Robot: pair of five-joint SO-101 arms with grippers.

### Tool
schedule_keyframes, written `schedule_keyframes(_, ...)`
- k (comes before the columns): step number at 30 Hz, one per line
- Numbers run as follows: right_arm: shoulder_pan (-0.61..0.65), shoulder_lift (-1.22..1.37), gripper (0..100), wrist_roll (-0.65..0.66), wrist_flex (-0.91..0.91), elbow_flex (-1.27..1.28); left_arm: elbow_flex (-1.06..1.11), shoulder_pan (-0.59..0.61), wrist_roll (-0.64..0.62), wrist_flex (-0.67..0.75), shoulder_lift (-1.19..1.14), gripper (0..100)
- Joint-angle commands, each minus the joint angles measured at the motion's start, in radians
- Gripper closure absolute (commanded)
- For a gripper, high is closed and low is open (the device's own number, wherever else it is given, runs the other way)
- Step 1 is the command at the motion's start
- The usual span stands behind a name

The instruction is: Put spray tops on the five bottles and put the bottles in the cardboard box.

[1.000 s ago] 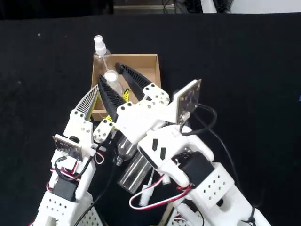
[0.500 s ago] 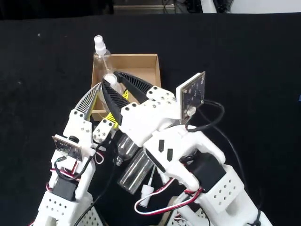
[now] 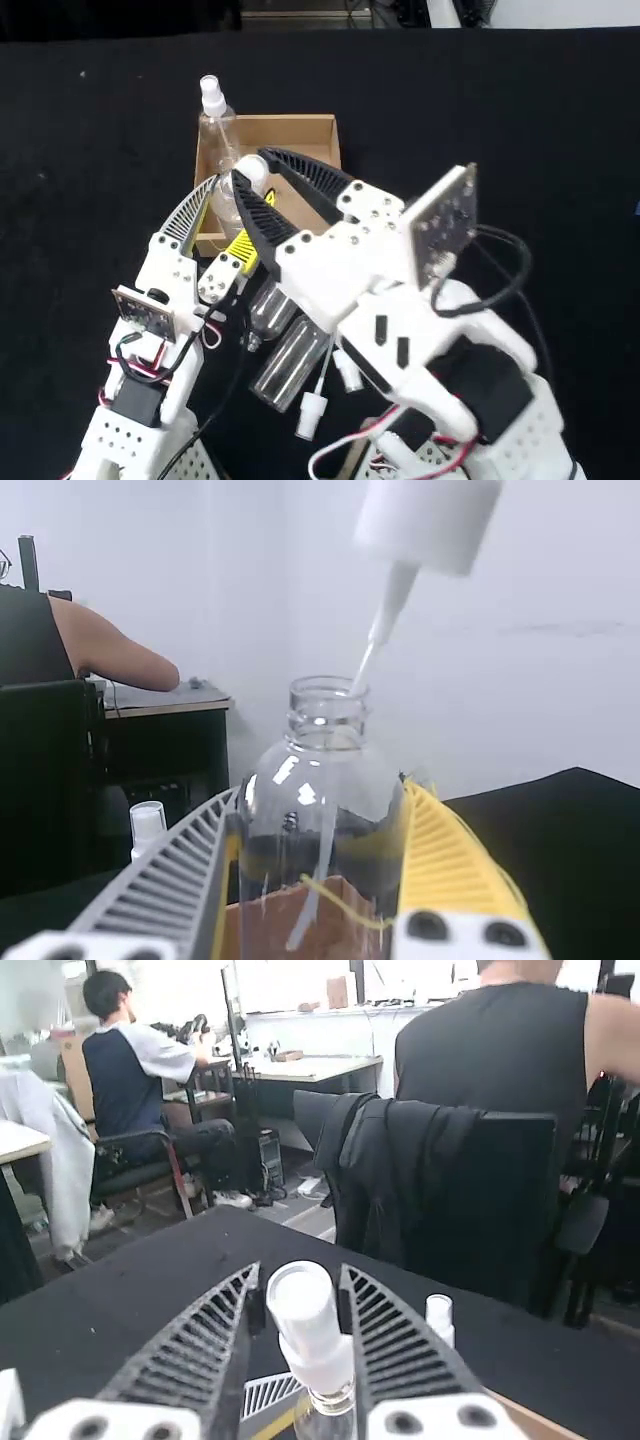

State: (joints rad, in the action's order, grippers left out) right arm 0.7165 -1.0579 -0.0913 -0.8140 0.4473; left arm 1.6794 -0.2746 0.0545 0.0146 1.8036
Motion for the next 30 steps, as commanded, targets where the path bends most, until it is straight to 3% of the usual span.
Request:
schedule_keyframes(1,0.012,-0.016,93.2,0.008,-0.034,-0.062,0.019,-0.007,-0.005,0.012,0.018,96)
schedule_keyframes(11,0.018,0.153,92.4,-0.021,0.069,-0.039,0.019,-0.004,-0.005,0.012,0.018,96)
schedule_keyframes(16,0.118,0.156,80.9,-0.017,-0.003,-0.087,0.019,-0.007,-0.005,0.012,0.018,96)
schedule_keyframes(20,0.115,0.154,80.4,-0.017,-0.009,-0.094,0.019,-0.007,-0.005,0.012,0.018,96)
schedule_keyframes(24,0.035,0.142,82.7,-0.017,-0.017,-0.136,0.019,-0.004,-0.005,0.012,0.018,96)
schedule_keyframes(30,-0.301,0.124,93.2,-0.017,-0.155,-0.239,0.019,-0.007,-0.005,0.012,0.018,96)
